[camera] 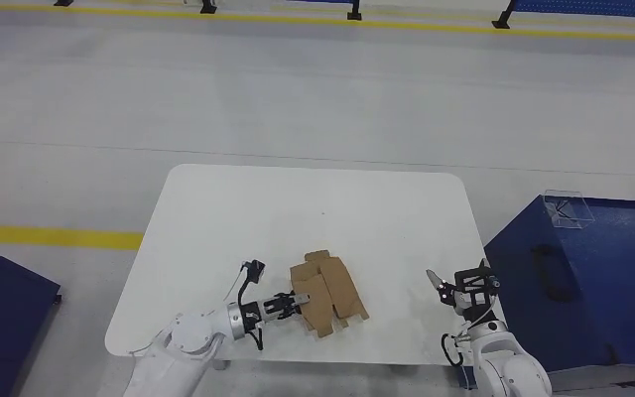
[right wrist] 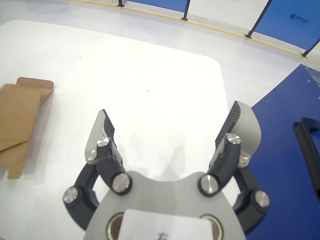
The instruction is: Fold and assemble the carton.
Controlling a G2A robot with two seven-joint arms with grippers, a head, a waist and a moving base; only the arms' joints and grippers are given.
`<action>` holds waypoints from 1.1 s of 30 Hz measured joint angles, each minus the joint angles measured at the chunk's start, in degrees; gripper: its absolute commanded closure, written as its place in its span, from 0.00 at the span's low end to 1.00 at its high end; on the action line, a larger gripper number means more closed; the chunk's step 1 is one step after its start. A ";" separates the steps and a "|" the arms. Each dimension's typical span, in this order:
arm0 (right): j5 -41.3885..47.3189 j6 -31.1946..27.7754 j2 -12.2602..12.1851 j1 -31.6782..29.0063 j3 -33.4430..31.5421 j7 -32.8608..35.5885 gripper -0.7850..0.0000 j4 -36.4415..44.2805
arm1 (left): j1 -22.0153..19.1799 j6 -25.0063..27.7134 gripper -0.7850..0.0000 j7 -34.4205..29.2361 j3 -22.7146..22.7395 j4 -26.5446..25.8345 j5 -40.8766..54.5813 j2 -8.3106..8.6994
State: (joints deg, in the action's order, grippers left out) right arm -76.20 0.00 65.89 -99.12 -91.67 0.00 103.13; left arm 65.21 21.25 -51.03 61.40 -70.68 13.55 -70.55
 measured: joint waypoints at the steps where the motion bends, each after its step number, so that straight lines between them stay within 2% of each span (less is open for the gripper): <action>1: 0.00 0.00 0.00 0.00 0.00 0.00 0.00 0.00 | -0.05 0.02 1.00 -1.17 0.30 -1.51 0.60 0.12; 5: 0.00 0.00 0.00 0.00 0.00 0.00 0.00 0.00 | -0.51 -1.14 1.00 -3.85 0.65 -8.85 0.92 0.42; 9: 0.00 0.00 0.00 0.00 0.00 0.00 0.00 0.00 | -1.31 -2.69 1.00 -2.83 -0.40 -16.11 -1.61 0.36; 12: 0.00 0.00 0.00 0.00 0.00 0.00 0.00 0.00 | -1.73 -3.31 1.00 -2.17 -0.83 -19.14 -2.45 0.32; 17: 0.00 0.00 0.00 0.00 0.00 0.00 0.00 0.00 | -2.14 -1.85 1.00 -0.34 -0.03 -19.24 -2.14 0.37; 22: 0.00 0.00 0.00 0.00 0.00 0.00 0.00 0.00 | -0.73 -0.06 1.00 0.17 2.23 -18.48 -2.12 0.90; 33: 0.00 0.00 0.00 0.00 0.00 0.00 0.00 0.00 | -0.75 -0.10 1.00 0.16 2.18 -18.50 -2.11 0.89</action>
State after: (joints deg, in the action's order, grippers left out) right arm -76.20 0.00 65.89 -99.12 -91.67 0.00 103.13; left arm 64.46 21.15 -50.87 63.58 -89.18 11.44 -69.66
